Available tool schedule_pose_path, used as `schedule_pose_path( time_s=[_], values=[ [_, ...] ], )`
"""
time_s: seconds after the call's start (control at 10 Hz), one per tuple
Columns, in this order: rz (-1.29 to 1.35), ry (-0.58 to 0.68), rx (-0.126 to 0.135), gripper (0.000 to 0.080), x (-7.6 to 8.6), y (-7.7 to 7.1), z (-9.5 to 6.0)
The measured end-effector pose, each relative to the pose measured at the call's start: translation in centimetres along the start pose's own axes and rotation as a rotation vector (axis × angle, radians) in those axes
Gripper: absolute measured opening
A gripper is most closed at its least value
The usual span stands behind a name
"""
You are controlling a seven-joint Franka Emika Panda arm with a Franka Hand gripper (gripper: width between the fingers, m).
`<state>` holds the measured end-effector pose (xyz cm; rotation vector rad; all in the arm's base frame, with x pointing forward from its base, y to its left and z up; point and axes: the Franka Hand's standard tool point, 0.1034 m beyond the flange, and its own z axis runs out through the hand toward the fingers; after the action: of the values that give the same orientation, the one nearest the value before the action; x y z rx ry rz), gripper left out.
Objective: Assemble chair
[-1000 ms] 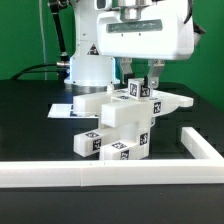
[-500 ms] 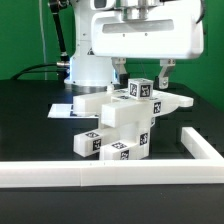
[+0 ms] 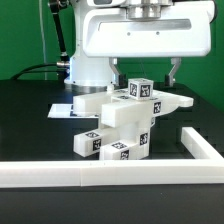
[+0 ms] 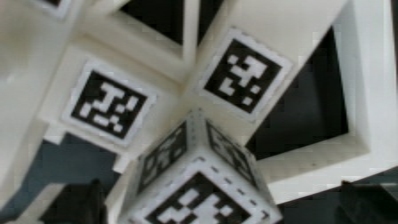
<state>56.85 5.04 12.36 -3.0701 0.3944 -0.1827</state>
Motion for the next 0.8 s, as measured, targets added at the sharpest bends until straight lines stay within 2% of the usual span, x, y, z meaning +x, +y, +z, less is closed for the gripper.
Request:
schedule_pose_path(
  time_s=[0.7, 0.8],
  values=[
    [-0.4, -0.006, -0.021, 0.0649, -0.26, 0.53, 0.26],
    [-0.445, -0.006, -0.026, 0.0527, -0.2, 0.63, 0.25]
  ],
)
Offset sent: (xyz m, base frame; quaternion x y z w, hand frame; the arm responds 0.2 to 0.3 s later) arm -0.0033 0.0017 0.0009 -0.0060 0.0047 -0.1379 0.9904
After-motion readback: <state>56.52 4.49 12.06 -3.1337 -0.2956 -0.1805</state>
